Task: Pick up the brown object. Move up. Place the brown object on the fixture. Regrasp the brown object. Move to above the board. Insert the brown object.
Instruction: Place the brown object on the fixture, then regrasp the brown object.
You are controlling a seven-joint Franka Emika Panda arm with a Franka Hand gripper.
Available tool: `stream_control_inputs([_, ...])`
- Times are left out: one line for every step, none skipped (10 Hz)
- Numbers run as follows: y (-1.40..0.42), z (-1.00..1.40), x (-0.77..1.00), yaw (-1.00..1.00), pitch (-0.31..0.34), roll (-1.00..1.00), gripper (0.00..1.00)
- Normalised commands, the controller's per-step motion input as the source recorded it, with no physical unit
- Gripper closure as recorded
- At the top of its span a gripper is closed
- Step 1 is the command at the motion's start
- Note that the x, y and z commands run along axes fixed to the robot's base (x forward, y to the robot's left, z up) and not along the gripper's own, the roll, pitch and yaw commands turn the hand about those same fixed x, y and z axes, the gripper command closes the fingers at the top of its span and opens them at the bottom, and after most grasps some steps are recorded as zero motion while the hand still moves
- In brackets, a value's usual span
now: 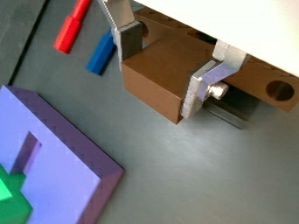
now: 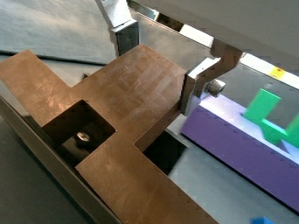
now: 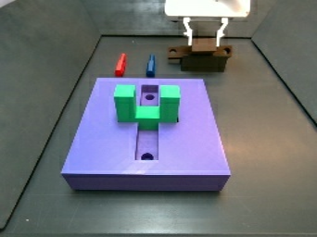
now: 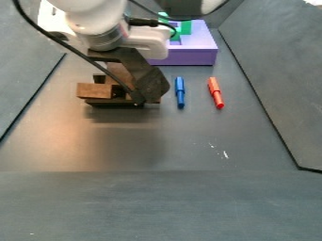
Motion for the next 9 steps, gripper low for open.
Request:
stream_control_inputs([0.00, 0.00, 0.00, 0.00, 0.023, 0.00, 1.00])
stream_control_inputs([0.00, 0.00, 0.00, 0.00, 0.000, 0.00, 1.00])
stream_control_inputs([0.00, 0.00, 0.00, 0.00, 0.000, 0.00, 0.00])
stream_control_inputs([-0.14, 0.48, 0.00, -0.06, -0.034, 1.00, 0.00])
stream_control_inputs([-0.10, 0.37, 0.00, -0.05, -0.029, 1.00, 0.00])
stream_control_inputs([-0.06, 0.38, -0.01, -0.04, -0.026, 1.00, 0.00])
stream_control_inputs([-0.04, 0.37, -0.02, -0.02, -0.020, 1.00, 0.00])
stream_control_inputs([0.00, 0.44, 0.00, 0.00, -0.100, 1.00, 0.00])
stream_control_inputs([-0.16, 0.58, -0.24, 0.00, -0.469, 0.97, 0.00])
